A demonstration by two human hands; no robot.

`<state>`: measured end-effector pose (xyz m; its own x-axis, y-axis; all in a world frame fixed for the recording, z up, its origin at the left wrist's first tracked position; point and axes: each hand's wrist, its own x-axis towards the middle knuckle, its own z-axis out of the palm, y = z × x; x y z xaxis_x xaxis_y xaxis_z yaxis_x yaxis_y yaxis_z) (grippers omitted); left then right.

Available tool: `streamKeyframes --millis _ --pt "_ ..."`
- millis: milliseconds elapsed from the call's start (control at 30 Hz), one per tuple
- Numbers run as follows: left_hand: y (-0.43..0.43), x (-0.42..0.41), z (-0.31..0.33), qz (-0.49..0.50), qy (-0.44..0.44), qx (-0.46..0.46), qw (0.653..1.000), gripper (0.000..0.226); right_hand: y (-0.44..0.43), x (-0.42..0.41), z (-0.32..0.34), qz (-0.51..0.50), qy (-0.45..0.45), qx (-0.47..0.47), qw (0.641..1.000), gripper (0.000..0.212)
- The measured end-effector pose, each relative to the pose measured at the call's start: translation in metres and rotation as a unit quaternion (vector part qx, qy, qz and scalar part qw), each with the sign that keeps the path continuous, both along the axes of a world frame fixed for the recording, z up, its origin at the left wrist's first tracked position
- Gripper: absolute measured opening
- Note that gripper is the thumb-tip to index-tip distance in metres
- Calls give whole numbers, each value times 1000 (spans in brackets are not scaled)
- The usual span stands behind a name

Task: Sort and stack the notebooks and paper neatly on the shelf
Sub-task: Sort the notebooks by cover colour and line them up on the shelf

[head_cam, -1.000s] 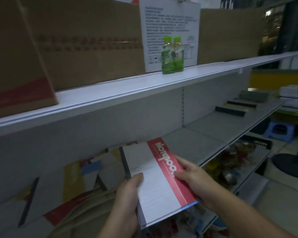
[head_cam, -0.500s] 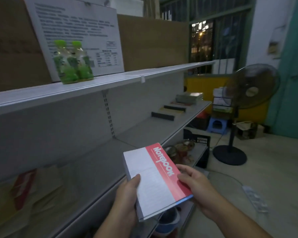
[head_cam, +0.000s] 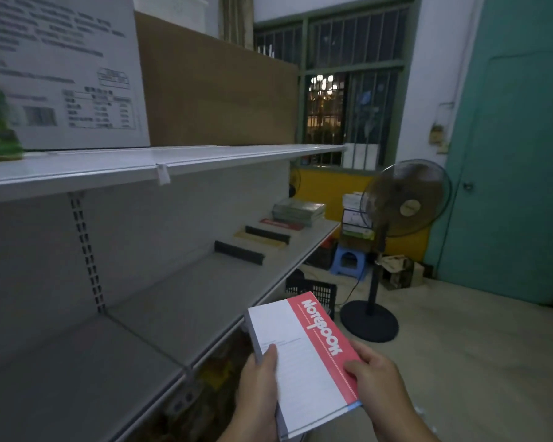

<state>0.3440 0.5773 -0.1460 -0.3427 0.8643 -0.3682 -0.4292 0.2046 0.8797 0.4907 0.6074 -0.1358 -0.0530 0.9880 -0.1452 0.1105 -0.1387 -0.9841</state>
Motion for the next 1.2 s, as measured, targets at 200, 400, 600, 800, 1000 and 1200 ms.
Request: streamKeyframes --millis 200,400,600,800,1000,1200 --pt "119 -21 5 24 -19 -16 999 29 109 -19 9 -4 -40 -1 999 35" --pt "190 -33 16 60 83 48 994 15 201 -35 3 -21 -66 6 998 34" --pt "258 -56 -1 114 146 5 983 24 273 -60 -7 30 -27 6 999 48" --pt "325 -88 -6 90 127 -58 986 24 372 -86 -1 119 -30 35 992 35" --pt "386 -104 4 173 151 -49 972 12 480 -114 -7 237 -152 108 954 21" --pt "418 -115 1 255 205 -40 944 11 527 -150 -14 293 -247 225 896 35"
